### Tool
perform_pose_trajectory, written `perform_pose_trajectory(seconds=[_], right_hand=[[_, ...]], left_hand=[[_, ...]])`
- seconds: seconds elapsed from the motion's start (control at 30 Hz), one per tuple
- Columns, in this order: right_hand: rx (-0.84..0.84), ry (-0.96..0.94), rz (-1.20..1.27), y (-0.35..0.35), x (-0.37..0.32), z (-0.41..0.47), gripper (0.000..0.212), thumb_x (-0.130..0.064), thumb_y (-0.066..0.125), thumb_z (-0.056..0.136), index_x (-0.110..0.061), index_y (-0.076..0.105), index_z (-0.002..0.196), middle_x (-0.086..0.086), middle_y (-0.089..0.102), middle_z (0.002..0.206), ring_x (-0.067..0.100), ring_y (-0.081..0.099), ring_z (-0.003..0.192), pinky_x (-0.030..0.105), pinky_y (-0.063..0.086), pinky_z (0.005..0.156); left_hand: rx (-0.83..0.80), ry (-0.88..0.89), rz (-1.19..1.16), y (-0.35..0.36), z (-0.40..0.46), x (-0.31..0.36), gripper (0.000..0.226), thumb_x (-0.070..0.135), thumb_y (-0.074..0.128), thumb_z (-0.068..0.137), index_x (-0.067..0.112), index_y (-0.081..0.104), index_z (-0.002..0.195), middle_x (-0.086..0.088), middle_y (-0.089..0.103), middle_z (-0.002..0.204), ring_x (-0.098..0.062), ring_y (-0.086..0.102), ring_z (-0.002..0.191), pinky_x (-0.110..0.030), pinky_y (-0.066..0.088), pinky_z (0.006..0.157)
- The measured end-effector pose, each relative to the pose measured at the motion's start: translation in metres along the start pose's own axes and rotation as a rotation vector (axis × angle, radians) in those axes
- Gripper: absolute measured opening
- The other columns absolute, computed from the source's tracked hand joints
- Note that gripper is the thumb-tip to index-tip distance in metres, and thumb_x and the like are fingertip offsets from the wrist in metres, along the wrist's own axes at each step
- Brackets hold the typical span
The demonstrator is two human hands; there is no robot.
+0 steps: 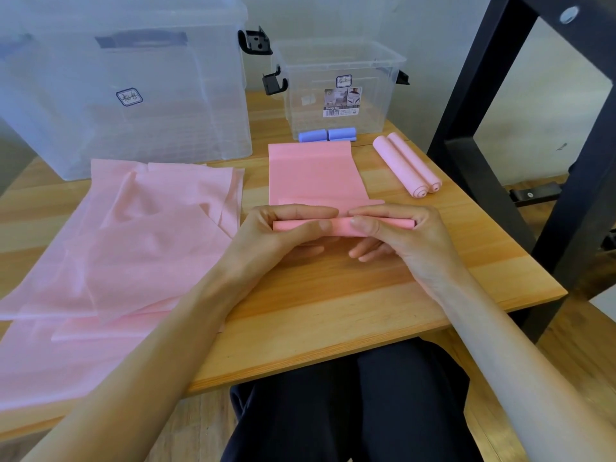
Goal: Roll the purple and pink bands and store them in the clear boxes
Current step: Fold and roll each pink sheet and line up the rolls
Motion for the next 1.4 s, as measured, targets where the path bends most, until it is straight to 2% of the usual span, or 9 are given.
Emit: perform_pose_trajectory(seconds=[0.23, 0.33, 0.43, 0.57, 0.73, 0.93, 1.13, 1.2, 1.4], right_hand=[[-0.037, 0.009, -0.019, 0.004, 0.001, 0.0, 0.024, -0.011, 0.077, 0.077, -0.007, 0.076, 0.1, 0.01, 0.077, 0.089, 0.027, 0.075, 0.078, 0.029, 0.062, 0.064], [-0.016, 0.019, -0.006, 0.001, 0.001, 0.001, 0.02, -0.01, 0.077, 0.078, -0.005, 0.076, 0.098, 0.011, 0.076, 0.09, 0.028, 0.074, 0.072, 0.028, 0.062, 0.062], [-0.005, 0.037, -0.04, 0.001, 0.003, 0.001, 0.019, -0.017, 0.076, 0.08, -0.007, 0.078, 0.096, 0.008, 0.077, 0.089, 0.029, 0.074, 0.067, 0.028, 0.061, 0.059], [-0.011, 0.044, -0.071, 0.002, 0.003, 0.001, 0.021, -0.022, 0.075, 0.081, -0.007, 0.077, 0.095, 0.007, 0.077, 0.086, 0.028, 0.074, 0.065, 0.029, 0.06, 0.057], [-0.064, 0.012, -0.077, 0.006, 0.0, -0.001, 0.025, -0.011, 0.077, 0.08, -0.006, 0.075, 0.104, 0.01, 0.077, 0.085, 0.028, 0.074, 0.068, 0.028, 0.06, 0.059], [-0.034, 0.028, -0.079, 0.003, 0.001, -0.001, 0.018, -0.019, 0.074, 0.085, -0.008, 0.077, 0.098, 0.014, 0.075, 0.076, 0.03, 0.072, 0.06, 0.029, 0.059, 0.053], [-0.052, 0.003, -0.063, 0.006, -0.001, 0.0, 0.022, -0.012, 0.078, 0.079, -0.007, 0.077, 0.1, 0.006, 0.076, 0.092, 0.028, 0.074, 0.07, 0.03, 0.061, 0.06], [-0.046, -0.006, -0.058, 0.005, -0.001, 0.0, 0.021, -0.009, 0.078, 0.078, -0.007, 0.076, 0.1, 0.007, 0.076, 0.091, 0.028, 0.074, 0.069, 0.029, 0.061, 0.059], [-0.024, 0.021, -0.081, 0.003, 0.001, -0.001, 0.02, -0.024, 0.074, 0.082, -0.009, 0.077, 0.094, 0.012, 0.076, 0.08, 0.03, 0.073, 0.063, 0.031, 0.06, 0.055]], left_hand=[[0.092, -0.037, 0.037, -0.006, 0.001, -0.003, 0.015, 0.013, 0.071, 0.085, 0.01, 0.076, 0.098, -0.007, 0.077, 0.093, -0.016, 0.075, 0.083, -0.021, 0.059, 0.066], [0.083, -0.024, 0.044, -0.005, 0.001, -0.002, 0.019, 0.019, 0.074, 0.08, 0.011, 0.077, 0.097, -0.005, 0.077, 0.096, -0.016, 0.074, 0.089, -0.022, 0.06, 0.069], [0.06, 0.018, 0.061, -0.003, 0.0, 0.003, 0.025, 0.02, 0.078, 0.07, 0.013, 0.077, 0.094, -0.001, 0.077, 0.091, -0.011, 0.073, 0.085, -0.019, 0.057, 0.068], [0.081, 0.082, 0.169, -0.004, -0.001, 0.007, 0.014, 0.011, 0.079, 0.075, 0.014, 0.077, 0.089, 0.003, 0.077, 0.084, -0.005, 0.071, 0.078, -0.014, 0.055, 0.067], [0.09, 0.006, 0.102, -0.006, 0.0, 0.001, 0.007, 0.011, 0.074, 0.083, 0.011, 0.077, 0.089, -0.003, 0.078, 0.084, -0.013, 0.075, 0.079, -0.02, 0.06, 0.067], [0.086, 0.059, 0.141, -0.005, 0.0, 0.007, 0.024, 0.023, 0.079, 0.067, 0.015, 0.078, 0.09, 0.002, 0.077, 0.087, -0.008, 0.071, 0.081, -0.019, 0.057, 0.07], [0.104, 0.023, 0.144, -0.008, 0.001, 0.002, 0.012, 0.012, 0.075, 0.082, 0.009, 0.077, 0.093, -0.005, 0.078, 0.086, -0.013, 0.075, 0.079, -0.02, 0.059, 0.066], [0.104, 0.013, 0.137, -0.008, 0.001, 0.001, 0.012, 0.014, 0.074, 0.083, 0.008, 0.077, 0.093, -0.005, 0.078, 0.086, -0.013, 0.074, 0.078, -0.019, 0.059, 0.065], [0.102, 0.101, 0.21, -0.006, 0.0, 0.009, 0.015, 0.023, 0.079, 0.07, 0.02, 0.077, 0.085, 0.008, 0.076, 0.08, 0.0, 0.068, 0.075, -0.012, 0.051, 0.068]])
Point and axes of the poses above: each hand's wrist, its own z-axis towards the middle knuckle, its own y-axis out of the palm, x = y × z, the point moved 8 cm from there along z, towards the middle knuckle
